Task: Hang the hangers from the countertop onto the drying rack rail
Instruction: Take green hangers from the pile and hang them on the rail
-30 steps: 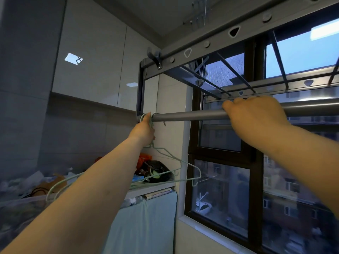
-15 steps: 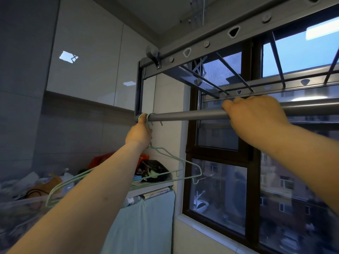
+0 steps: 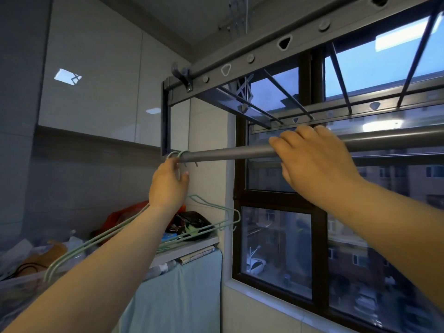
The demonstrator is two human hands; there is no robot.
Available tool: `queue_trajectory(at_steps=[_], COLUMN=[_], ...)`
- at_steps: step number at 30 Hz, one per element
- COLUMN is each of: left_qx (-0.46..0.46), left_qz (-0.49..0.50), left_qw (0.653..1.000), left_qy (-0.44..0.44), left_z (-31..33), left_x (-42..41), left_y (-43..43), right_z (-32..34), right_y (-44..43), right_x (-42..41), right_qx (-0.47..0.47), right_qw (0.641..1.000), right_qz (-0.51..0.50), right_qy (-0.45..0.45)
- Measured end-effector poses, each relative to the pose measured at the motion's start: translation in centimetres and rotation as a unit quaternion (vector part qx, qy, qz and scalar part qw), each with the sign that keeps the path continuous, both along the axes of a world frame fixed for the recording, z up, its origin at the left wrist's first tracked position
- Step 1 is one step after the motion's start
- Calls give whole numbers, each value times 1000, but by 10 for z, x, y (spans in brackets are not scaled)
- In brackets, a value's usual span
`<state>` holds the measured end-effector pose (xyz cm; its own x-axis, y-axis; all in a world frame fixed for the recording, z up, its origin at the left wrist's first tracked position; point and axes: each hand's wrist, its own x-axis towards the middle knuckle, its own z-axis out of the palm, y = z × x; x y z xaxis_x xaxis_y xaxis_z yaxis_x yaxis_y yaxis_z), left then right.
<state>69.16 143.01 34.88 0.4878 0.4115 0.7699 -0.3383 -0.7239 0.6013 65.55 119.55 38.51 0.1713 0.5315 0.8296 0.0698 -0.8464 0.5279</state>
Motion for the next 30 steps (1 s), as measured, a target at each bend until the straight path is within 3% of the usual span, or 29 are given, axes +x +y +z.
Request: queue_trajectory(at_steps=[4, 9, 15, 18, 22, 25, 30], left_qx=[6, 16, 40, 73, 107, 129, 98], left_qz=[-56, -112, -194, -279, -379, -452, -581], left_qw=[997, 993, 979, 951, 908, 866, 776], left_qy=[-50, -28, 50, 116, 141, 168, 225], left_z=[-18, -42, -64, -76, -100, -124, -173], left_x=[-22, -53, -99, -126, -176, -219, -307], left_y=[-26, -61, -138, -204, -323, -422, -581], right_z=[-16, -41, -64, -80, -116, -146, -222], right_y=[-9, -48, -136, -197, -304, -388, -524], right_x=[0, -20, -78, -135, -229, -307, -436], right_qx=[-46, -99, -62, -38, 69, 134, 256], right_qw=[997, 992, 995, 984, 917, 898, 824], right_qz=[43, 55, 25, -49, -234, -289, -384], right_qy=[-54, -58, 70, 166, 316, 304, 330])
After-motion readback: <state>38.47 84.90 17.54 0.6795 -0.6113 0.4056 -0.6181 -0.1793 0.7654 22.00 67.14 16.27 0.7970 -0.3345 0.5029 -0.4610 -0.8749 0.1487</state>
